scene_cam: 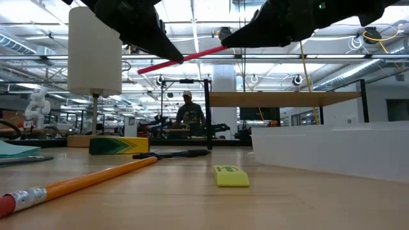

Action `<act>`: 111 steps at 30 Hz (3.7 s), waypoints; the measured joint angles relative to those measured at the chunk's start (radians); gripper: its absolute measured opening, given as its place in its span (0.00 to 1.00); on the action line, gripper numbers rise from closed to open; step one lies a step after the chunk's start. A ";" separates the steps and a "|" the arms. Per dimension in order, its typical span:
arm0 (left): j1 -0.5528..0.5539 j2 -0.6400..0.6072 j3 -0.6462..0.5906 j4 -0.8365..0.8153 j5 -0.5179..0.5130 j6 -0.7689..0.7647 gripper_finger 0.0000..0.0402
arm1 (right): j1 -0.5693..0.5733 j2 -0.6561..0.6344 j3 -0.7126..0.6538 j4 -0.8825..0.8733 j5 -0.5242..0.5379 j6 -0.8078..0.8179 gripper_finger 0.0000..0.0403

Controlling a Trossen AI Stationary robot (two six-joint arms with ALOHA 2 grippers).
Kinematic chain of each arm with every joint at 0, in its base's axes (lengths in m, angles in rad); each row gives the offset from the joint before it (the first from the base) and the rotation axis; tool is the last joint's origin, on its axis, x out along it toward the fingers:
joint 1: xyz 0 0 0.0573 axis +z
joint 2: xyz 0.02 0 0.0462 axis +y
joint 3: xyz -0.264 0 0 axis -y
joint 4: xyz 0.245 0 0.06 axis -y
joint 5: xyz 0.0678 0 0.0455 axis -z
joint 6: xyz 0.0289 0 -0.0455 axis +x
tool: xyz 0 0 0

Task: Pack school essentials
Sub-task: Put the pink pencil into the purple supply box

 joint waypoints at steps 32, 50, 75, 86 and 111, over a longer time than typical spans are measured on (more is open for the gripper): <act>0.000 0.023 0.000 0.025 0.002 0.025 0.06 | 0.001 0.000 0.000 -0.027 -0.002 -0.001 0.08; -0.001 0.023 0.000 0.034 0.007 0.036 0.06 | 0.004 0.000 0.000 -0.035 0.002 -0.019 0.35; -0.010 0.023 0.000 0.054 0.000 0.046 0.14 | 0.001 0.000 0.000 -0.048 -0.004 0.002 0.04; -0.065 0.020 0.002 0.188 -0.142 0.079 0.52 | 0.049 -0.086 -0.001 -0.256 0.075 0.237 0.04; -0.044 0.020 0.002 0.181 -0.131 -0.014 0.53 | 0.482 -0.123 0.417 -1.301 0.163 1.183 0.03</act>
